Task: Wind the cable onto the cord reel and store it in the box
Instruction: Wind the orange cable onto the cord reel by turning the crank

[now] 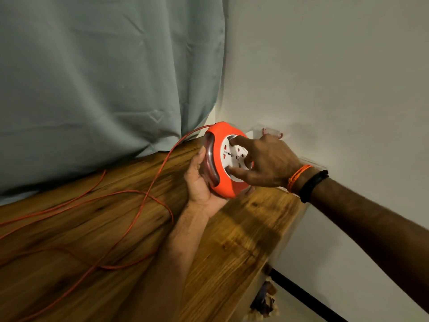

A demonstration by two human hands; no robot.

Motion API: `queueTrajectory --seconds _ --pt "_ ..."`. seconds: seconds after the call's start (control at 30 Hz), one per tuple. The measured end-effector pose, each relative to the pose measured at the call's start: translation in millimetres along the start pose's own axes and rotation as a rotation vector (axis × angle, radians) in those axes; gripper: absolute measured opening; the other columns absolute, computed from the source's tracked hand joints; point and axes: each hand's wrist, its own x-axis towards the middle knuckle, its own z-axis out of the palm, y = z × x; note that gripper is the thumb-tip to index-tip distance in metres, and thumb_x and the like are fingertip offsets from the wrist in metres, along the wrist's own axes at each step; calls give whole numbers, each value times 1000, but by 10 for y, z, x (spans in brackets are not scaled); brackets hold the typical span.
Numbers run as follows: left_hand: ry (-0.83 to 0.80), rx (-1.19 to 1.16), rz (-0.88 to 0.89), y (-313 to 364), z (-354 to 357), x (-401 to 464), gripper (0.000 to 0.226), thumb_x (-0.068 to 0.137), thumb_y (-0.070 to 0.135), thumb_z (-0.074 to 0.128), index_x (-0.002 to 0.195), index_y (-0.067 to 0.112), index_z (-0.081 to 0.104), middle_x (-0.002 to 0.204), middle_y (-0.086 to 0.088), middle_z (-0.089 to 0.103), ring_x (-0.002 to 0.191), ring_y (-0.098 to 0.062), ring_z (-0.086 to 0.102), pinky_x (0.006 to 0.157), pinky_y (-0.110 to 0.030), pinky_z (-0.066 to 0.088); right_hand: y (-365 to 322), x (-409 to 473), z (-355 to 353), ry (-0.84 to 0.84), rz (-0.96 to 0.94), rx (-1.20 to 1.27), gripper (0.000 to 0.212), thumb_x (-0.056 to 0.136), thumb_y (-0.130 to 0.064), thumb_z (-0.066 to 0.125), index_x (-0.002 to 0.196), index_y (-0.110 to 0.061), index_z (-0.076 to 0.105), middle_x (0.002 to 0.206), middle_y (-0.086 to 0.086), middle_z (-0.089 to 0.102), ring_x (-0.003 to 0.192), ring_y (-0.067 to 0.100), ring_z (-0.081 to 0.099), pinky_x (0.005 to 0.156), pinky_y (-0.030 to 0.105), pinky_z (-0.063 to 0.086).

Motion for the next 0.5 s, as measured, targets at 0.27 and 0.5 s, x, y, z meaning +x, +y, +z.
queueTrajectory --seconds 0.27,0.5 --pt "40 25 76 5 69 -4 81 66 45 81 136 9 61 136 -20 62 127 -38 57 110 -55 42 -181 56 69 5 762 831 42 73 -46 75 101 -14 70 76 2 74 51 13 62 44 21 47" --pt "13 19 28 -17 118 -36 85 72 45 74 143 4 52 135 -24 61 113 -41 64 96 -55 52 -197 53 69 -203 1120 1512 24 94 -38 57 107 -19 53 80 5 54 36 5 56 29 9 25"
